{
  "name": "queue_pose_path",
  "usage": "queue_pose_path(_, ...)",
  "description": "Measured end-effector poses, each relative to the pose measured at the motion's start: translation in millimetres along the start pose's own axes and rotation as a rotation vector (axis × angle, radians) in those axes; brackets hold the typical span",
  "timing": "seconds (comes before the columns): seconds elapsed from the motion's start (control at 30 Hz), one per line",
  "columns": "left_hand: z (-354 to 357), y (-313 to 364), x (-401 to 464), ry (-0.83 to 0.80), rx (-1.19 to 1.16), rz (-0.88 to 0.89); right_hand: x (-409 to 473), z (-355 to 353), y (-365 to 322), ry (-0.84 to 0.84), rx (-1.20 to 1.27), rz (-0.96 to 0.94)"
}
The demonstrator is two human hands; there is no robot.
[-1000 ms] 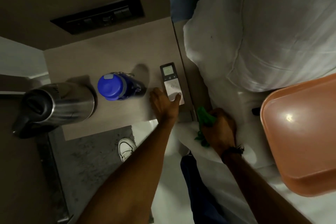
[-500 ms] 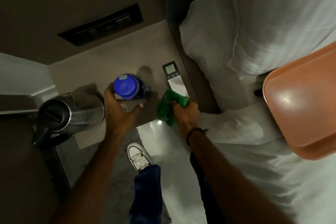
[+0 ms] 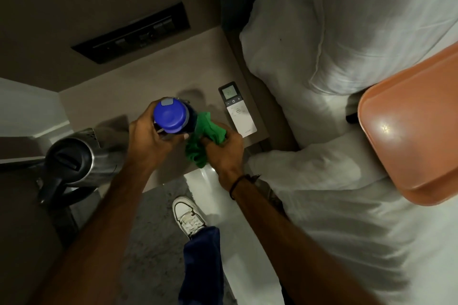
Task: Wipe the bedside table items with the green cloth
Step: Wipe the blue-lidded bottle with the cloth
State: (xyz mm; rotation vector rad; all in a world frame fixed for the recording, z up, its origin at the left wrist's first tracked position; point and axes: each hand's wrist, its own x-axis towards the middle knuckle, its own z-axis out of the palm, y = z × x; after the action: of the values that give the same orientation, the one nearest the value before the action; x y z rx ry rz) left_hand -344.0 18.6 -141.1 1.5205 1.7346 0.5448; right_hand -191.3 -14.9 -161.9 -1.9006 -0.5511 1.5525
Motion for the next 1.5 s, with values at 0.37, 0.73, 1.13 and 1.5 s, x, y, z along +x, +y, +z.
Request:
queue_pose_path(0.37, -5.4, 1.1, 4.5, -0.016, 0.033, -0.006, 21.2, 4.0, -4.5, 0.052, -0.195, -0.198)
queue_pose_path(0.73, -11.2, 11.5, 5.2, -0.051, 0.074, 0.0, 23.2, 15.0, -33.9, 0.035, -0.076, -0.298)
queue_pose_path(1.13, -8.2, 11.9, 5.6, -0.061, 0.031, -0.086, 3.1, 12.2, 5.5, 0.082, -0.138, -0.373)
queue_pose_path(1.5, -9.7, 15.8, 4.3, -0.089, 0.01, -0.129, -9.8, 13.0, 21.8, 0.007, -0.183, -0.41)
